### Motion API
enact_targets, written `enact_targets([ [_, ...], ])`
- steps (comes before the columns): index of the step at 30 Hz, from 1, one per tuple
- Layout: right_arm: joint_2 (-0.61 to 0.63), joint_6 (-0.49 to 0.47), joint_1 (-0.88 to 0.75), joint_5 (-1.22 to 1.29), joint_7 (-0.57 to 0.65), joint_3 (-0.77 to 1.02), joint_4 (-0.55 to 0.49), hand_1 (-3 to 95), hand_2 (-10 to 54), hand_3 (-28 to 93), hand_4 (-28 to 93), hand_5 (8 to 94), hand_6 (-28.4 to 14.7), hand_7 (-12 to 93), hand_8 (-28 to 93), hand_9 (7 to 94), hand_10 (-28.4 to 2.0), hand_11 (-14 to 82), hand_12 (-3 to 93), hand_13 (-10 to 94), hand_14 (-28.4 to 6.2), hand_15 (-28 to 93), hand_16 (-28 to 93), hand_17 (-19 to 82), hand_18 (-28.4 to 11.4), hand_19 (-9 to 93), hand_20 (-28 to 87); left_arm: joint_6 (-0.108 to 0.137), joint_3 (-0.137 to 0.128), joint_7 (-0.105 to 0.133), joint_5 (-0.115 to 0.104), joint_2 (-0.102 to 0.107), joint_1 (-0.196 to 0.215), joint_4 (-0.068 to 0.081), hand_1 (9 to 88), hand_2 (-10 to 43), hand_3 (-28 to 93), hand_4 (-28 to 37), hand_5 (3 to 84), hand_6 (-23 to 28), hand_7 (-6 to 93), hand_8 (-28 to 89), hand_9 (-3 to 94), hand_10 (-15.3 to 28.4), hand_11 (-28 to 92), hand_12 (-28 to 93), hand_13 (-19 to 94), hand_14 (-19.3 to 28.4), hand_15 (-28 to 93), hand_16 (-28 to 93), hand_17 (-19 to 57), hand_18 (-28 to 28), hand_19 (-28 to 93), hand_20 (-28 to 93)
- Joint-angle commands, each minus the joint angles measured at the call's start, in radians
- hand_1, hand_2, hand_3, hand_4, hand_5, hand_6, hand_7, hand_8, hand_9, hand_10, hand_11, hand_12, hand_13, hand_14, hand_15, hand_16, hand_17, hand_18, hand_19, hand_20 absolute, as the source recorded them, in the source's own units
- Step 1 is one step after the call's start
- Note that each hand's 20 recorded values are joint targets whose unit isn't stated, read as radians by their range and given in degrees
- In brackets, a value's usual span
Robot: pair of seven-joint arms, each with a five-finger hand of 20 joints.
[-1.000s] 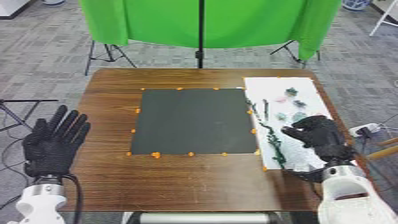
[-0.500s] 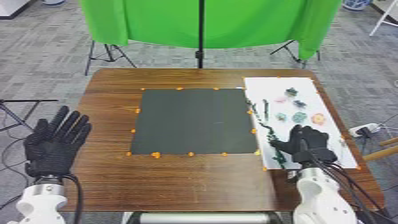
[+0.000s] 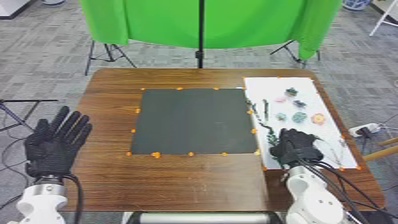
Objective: Arrange flowers
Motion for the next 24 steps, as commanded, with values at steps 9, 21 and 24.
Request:
enact_targets([
  [9,-0.010,0.015,-0.062,0.066,-0.093,-0.032,0.051,58.2,-9.5,72,-28,83.7,-1.5,36,4,90.0,-12.1,17.2,45.7,77,-8.7,57,35,36,-25.0,87,30,0.028,0.006,-0.020,0.001,-0.005,0.020,-0.001,28.2,13.5,76,-28.3,43.4,10.9,5.8,-8,37.5,16.9,17,7,27,17.5,31,-8,-8.7,15.1,38,10],
  [21,-0.009,0.263,-0.039,0.252,0.020,0.009,-0.072,50.9,-9.5,83,-22,83.3,-2.1,36,13,90.5,-10.9,18.2,45.2,80,-7.4,55,38,38,-26.4,88,30,0.036,0.006,-0.018,0.031,-0.004,0.021,0.003,28.2,13.7,76,-28.3,43.3,10.8,5.9,-8,37.5,16.8,17,7,27,17.5,33,-8,-8.8,15.3,38,10],
  [24,-0.014,0.324,-0.032,0.214,0.016,-0.001,-0.072,50.6,-9.5,83,-22,83.0,-2.1,36,14,90.4,-10.9,18.6,45.3,80,-7.8,55,38,38,-26.5,89,30,0.026,0.009,-0.026,0.059,-0.005,0.022,0.005,28.2,13.7,76,-28.3,43.2,10.8,5.8,-8,37.5,16.8,17,7,27,17.5,32,-8,-8.8,15.3,39,10],
])
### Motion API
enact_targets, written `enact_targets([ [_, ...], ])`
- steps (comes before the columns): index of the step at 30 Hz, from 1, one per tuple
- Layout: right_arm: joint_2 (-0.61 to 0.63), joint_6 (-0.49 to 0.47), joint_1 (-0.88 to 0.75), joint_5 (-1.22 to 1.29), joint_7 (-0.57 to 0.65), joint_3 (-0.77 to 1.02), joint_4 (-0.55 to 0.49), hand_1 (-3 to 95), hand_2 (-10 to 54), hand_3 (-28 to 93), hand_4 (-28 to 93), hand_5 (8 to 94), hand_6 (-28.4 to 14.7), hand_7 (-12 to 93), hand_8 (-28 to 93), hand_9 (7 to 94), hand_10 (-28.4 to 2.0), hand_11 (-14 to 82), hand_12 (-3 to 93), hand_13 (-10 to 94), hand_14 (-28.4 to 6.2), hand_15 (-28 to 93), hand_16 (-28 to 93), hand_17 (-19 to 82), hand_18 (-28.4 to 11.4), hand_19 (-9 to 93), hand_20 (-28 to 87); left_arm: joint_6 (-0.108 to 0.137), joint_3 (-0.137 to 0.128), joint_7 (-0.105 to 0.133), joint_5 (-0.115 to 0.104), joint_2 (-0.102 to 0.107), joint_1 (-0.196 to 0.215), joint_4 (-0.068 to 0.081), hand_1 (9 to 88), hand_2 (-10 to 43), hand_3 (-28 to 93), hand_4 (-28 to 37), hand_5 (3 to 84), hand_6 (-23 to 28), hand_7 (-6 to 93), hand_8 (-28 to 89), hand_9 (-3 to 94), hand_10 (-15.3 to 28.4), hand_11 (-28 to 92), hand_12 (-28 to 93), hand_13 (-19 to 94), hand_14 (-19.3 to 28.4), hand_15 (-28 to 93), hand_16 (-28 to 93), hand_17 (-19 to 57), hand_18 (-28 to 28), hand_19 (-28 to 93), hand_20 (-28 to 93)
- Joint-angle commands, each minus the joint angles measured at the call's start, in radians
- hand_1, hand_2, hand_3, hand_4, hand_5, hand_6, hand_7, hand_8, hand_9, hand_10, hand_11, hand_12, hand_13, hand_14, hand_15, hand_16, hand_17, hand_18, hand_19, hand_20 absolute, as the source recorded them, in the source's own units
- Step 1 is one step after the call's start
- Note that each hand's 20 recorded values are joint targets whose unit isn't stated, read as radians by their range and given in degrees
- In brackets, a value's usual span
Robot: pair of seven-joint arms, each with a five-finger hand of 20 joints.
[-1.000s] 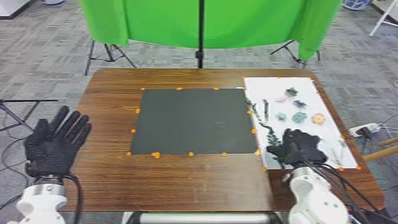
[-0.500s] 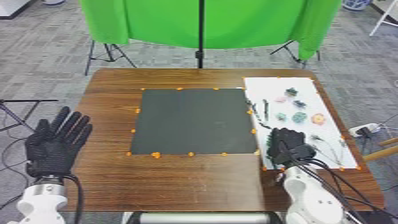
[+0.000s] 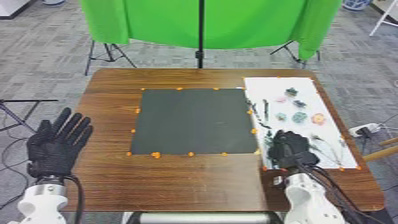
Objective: Arrange flowers
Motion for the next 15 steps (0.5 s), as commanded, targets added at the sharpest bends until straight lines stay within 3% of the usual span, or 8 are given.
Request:
enact_targets([
  [1,-0.015,0.107,0.036,0.166,0.079,-0.009,-0.072,50.5,-9.5,83,-21,82.8,-2.2,37,14,90.3,-10.9,18.9,45.5,80,-8.0,56,38,38,-26.6,89,30,0.003,0.005,-0.013,0.043,-0.005,0.024,0.005,28.2,13.7,76,-28.3,43.2,10.8,5.8,-8,37.5,16.9,17,7,27,17.5,33,-8,-8.8,15.3,38,10],
  [6,-0.049,0.112,0.145,0.177,0.054,-0.079,-0.055,50.4,-9.5,83,-21,82.6,-2.4,37,14,90.0,-11.2,19.8,45.7,79,-8.4,57,37,38,-26.8,89,30,0.018,0.004,-0.005,0.037,0.004,0.031,0.004,28.1,13.7,76,-28.3,42.9,10.7,5.6,-8,37.3,16.8,17,7,27,17.6,33,-8,-8.8,15.3,38,10],
  [10,-0.083,0.148,0.240,0.149,0.033,-0.144,-0.002,50.4,-9.5,83,-20,82.4,-2.5,38,15,89.8,-11.3,20.3,45.8,79,-8.7,58,36,38,-26.8,89,30,0.005,0.017,-0.018,0.066,0.008,0.019,0.010,28.1,13.6,76,-28.3,42.8,10.7,5.6,-8,37.2,16.8,17,7,27,17.6,33,-8,-8.8,15.3,39,10],
  [15,-0.151,0.069,0.396,0.221,0.024,-0.244,0.075,50.3,-9.5,83,-20,82.2,-2.5,38,14,89.6,-11.4,20.8,45.6,79,-8.8,58,36,38,-26.9,90,29,0.013,0.023,-0.014,0.059,0.013,0.021,0.012,28.1,13.6,76,-28.3,42.7,10.7,5.4,-8,37.1,16.8,17,7,27,17.5,32,-8,-8.8,15.3,38,10],
])
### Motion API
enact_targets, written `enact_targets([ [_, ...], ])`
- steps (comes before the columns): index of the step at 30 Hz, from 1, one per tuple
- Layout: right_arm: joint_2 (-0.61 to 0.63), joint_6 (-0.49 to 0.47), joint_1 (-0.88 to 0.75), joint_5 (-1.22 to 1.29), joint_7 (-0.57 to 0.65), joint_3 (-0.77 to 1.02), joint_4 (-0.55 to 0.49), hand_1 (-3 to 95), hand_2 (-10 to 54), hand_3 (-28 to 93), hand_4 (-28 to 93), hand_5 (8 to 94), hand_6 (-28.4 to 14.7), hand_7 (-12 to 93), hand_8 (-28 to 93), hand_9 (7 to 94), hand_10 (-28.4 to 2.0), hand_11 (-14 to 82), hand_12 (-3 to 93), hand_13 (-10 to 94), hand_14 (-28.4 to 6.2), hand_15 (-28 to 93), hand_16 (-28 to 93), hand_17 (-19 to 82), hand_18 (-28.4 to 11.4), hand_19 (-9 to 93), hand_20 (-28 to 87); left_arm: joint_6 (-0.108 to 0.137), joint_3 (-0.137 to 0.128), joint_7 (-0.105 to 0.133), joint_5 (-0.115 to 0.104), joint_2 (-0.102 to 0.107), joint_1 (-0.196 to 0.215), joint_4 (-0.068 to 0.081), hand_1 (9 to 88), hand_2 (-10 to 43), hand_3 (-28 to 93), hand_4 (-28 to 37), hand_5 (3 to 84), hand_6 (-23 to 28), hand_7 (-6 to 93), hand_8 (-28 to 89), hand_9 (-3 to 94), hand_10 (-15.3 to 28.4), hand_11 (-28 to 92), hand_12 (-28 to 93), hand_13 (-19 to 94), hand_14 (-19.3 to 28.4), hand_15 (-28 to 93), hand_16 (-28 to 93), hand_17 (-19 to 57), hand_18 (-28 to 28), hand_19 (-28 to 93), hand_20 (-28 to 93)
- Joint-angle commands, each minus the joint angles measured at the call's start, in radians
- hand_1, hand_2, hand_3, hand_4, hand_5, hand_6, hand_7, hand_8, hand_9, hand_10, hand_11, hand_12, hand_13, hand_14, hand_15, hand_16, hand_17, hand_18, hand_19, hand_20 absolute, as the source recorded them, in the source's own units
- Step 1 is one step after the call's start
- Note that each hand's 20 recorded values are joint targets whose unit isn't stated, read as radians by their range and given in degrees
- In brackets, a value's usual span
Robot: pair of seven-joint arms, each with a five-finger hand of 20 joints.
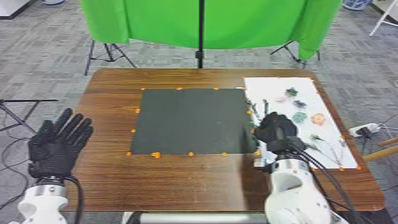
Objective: Arrange flowers
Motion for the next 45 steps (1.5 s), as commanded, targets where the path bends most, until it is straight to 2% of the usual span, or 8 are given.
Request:
enact_targets([
  [1,-0.116,-0.092,0.250,0.111,-0.028,-0.118,0.095,50.4,-9.5,83,-20,82.0,-2.5,38,15,89.4,-11.4,21.0,45.8,79,-8.8,59,36,38,-26.9,90,29,0.010,0.021,-0.012,0.012,0.008,0.013,0.013,28.1,13.6,76,-28.3,42.7,10.6,5.4,-8,37.1,16.8,17,7,27,17.5,32,-8,-8.8,15.3,38,10],
  [8,-0.245,-0.181,0.454,0.236,-0.036,-0.248,0.265,50.7,-9.5,82,-20,79.6,-2.6,41,15,87.3,-11.7,23.0,46.0,77,-9.1,61,35,37,-26.9,90,29,0.003,0.042,-0.003,0.011,0.021,0.000,0.018,28.1,13.6,76,-28.3,42.6,10.6,5.4,-8,37.0,16.7,17,7,27,17.5,32,-8,-8.8,15.3,39,10],
  [14,-0.346,-0.182,0.528,0.226,-0.001,-0.340,0.393,51.0,-9.5,82,-20,79.2,-2.8,42,14,86.8,-11.8,23.8,45.4,77,-9.1,61,35,37,-26.9,90,28,0.008,0.061,0.010,0.009,0.053,-0.022,0.025,28.1,13.5,76,-28.3,42.6,10.6,5.5,-8,36.9,16.7,17,7,27,17.4,32,-8,-8.8,15.3,38,10],
  [28,-0.432,-0.277,0.504,0.110,0.109,-0.493,0.453,51.0,-9.5,81,-21,78.8,-2.2,43,14,86.4,-12.3,25.9,45.4,76,-10.5,64,33,37,-28.1,92,28,0.008,0.108,-0.036,0.013,0.106,-0.106,0.053,28.1,13.4,76,-28.3,42.5,10.6,5.4,-8,36.9,16.7,17,7,27,17.4,32,-8,-8.8,15.3,38,10],
  [34,-0.472,-0.260,0.485,0.103,0.111,-0.469,0.494,51.0,-9.5,81,-21,78.2,-2.6,43,15,85.6,-12.7,27.4,45.8,76,-11.3,66,32,37,-28.3,93,29,0.003,0.125,-0.041,0.010,0.110,-0.127,0.062,28.2,13.4,76,-28.3,42.5,10.6,5.5,-8,36.9,16.7,17,7,27,17.3,32,-8,-8.8,15.3,38,10],
  [37,-0.473,-0.283,0.477,0.090,0.091,-0.462,0.492,50.3,-9.5,80,-25,76.2,-3.5,42,12,83.6,-13.1,28.1,44.8,74,-11.7,68,30,36,-28.4,93,30,0.023,0.121,-0.028,-0.003,0.103,-0.117,0.057,28.2,13.4,76,-28.3,42.6,10.6,5.5,-8,36.9,16.8,17,7,27,17.4,32,-8,-8.8,15.3,38,10],
  [41,-0.469,-0.281,0.478,0.073,0.100,-0.457,0.502,49.9,-9.5,80,-28,73.0,-4.2,41,9,80.9,-13.8,27.5,43.3,72,-11.6,67,30,35,-28.4,92,29,0.022,0.127,-0.024,-0.007,0.101,-0.122,0.062,28.2,13.4,76,-28.3,42.7,10.7,5.7,-8,37.0,16.8,17,7,27,17.5,33,-8,-8.8,15.3,38,10],
  [45,-0.470,-0.288,0.473,0.075,0.102,-0.447,0.501,46.5,-9.5,80,-28,70.4,-4.8,41,10,76.0,-15.5,37.7,36.3,71,-12.7,69,24,34,-28.4,92,30,0.017,0.129,-0.023,-0.009,0.097,-0.121,0.062,28.2,13.4,76,-28.3,42.9,10.8,5.8,-8,37.0,16.8,17,7,27,17.5,33,-8,-8.7,15.3,38,10],
])
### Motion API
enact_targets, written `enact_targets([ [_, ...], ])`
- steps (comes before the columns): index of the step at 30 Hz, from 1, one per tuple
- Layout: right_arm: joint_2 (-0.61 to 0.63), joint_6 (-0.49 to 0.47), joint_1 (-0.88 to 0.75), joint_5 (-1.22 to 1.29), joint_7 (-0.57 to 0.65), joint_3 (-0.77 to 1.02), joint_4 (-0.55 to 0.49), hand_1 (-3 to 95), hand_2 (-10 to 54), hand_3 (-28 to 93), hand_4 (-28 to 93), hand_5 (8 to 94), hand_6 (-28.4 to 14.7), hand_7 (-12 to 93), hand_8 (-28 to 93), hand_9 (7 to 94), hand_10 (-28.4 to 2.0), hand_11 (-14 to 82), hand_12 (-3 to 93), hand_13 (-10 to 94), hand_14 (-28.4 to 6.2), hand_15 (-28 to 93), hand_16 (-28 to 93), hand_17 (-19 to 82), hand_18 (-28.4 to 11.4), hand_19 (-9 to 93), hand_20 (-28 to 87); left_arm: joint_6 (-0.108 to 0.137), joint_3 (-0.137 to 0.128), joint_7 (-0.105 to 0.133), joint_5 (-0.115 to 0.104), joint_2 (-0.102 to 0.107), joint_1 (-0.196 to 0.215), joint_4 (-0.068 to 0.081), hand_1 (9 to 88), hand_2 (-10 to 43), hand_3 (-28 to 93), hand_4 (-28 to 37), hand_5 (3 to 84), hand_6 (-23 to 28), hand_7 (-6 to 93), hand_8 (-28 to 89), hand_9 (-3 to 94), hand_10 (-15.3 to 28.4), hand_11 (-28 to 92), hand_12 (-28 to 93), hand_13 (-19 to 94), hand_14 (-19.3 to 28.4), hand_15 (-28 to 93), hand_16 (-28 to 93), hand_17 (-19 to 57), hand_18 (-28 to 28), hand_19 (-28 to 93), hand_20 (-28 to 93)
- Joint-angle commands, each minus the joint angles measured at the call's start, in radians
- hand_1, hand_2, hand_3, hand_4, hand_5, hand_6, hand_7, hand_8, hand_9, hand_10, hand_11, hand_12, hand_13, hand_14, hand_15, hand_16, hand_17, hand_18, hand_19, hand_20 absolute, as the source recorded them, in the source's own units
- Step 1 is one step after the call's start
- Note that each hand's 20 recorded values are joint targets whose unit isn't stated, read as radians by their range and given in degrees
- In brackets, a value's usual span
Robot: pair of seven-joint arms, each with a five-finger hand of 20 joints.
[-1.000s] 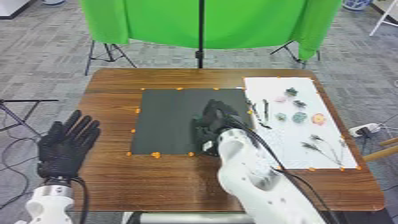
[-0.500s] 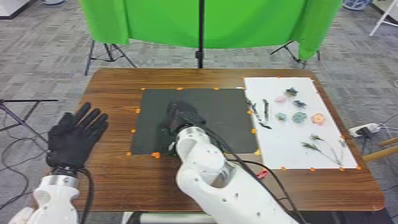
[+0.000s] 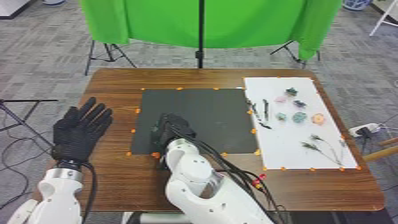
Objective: Arrange flowers
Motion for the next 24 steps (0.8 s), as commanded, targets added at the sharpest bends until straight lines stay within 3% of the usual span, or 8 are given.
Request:
enact_targets([
  [1,-0.003,-0.007,-0.009,-0.021,0.006,0.016,0.010,44.9,-9.5,81,-28,69.7,-4.7,40,9,75.1,-15.9,40.0,34.3,71,-12.8,70,24,34,-28.4,92,31,0.006,0.008,0.003,-0.007,-0.010,0.011,0.010,28.2,13.4,76,-28.3,42.9,10.8,5.8,-8,37.0,16.8,17,7,27,17.5,33,-8,-8.7,15.3,38,10],
  [3,-0.002,-0.007,-0.010,-0.029,0.005,0.013,0.008,42.1,-9.5,83,-28,68.6,-5.1,39,7,72.7,-17.3,45.0,31.2,70,-12.8,71,23,34,-28.4,91,31,0.009,0.006,0.009,0.000,-0.009,0.012,0.009,28.8,11.8,77,-28.3,42.9,10.8,5.9,-8,36.9,16.7,17,7,27,17.5,33,-8,-8.8,15.3,39,10],
  [7,-0.001,-0.017,-0.014,-0.026,0.008,0.021,0.012,38.7,-9.5,87,-28,66.5,-5.8,41,-13,69.0,-18.8,50.6,26.5,68,-13.7,72,23,34,-28.4,91,33,0.002,0.003,0.011,0.003,-0.013,0.014,0.009,30.6,9.2,77,-28.3,42.6,10.8,5.9,-8,36.8,16.8,17,7,27,17.4,33,-8,-8.7,15.3,39,10],
  [13,0.044,0.005,-0.010,-0.001,-0.009,0.009,-0.033,35.0,-9.5,85,-28,59.1,-8.2,41,-15,63.1,-21.0,54.2,27.0,65,-14.8,74,22,34,-28.4,91,34,0.004,-0.005,0.030,-0.010,-0.028,0.026,0.004,31.4,7.7,77,-28.3,42.4,10.9,5.9,-8,36.7,16.6,17,8,27,17.3,33,-8,-8.8,15.3,38,10],
  [16,0.093,0.067,-0.015,0.002,-0.050,-0.010,-0.079,30.2,-9.5,83,-28,50.3,-10.7,43,-17,54.1,-24.6,54.1,24.0,57,-19.3,77,20,33,-28.4,92,35,0.015,-0.024,0.041,-0.014,-0.031,0.053,-0.007,30.5,9.1,76,-28.3,42.4,10.9,5.8,-8,36.5,16.5,17,8,27,17.3,33,-8,-8.7,15.2,38,10],
  [18,0.101,0.046,-0.022,0.006,-0.037,-0.010,-0.112,27.4,-9.5,83,-27,46.1,-10.4,46,-20,48.2,-27.0,51.7,21.7,51,-22.3,77,17,32,-28.4,93,37,0.024,-0.036,0.044,-0.017,-0.030,0.065,-0.011,29.7,10.2,76,-28.3,42.2,10.9,5.7,-8,36.4,16.5,17,8,27,17.3,33,-8,-8.7,15.3,38,10],
  [20,0.112,0.013,-0.027,0.037,-0.039,-0.009,-0.149,26.6,-8.5,84,-25,46.7,-9.5,46,-21,43.2,-28.2,50.2,20.5,44,-24.9,78,15,32,-28.4,93,40,0.035,-0.040,0.046,-0.016,-0.035,0.070,-0.014,29.3,10.7,77,-28.3,41.9,10.9,5.7,-8,36.1,16.6,17,7,27,17.3,33,-8,-8.6,15.3,39,10],
  [24,0.139,-0.080,-0.031,0.033,-0.092,-0.022,-0.201,26.3,-7.3,83,-23,54.9,-7.4,40,-21,40.9,-28.4,41.5,18.9,38,-26.9,78,14,30,-28.4,93,46,0.030,-0.047,0.052,-0.018,-0.035,0.084,-0.020,28.8,11.2,77,-28.3,41.6,11.1,5.6,-8,35.9,16.7,17,8,27,17.9,35,-8,-7.7,16.6,44,14],
])
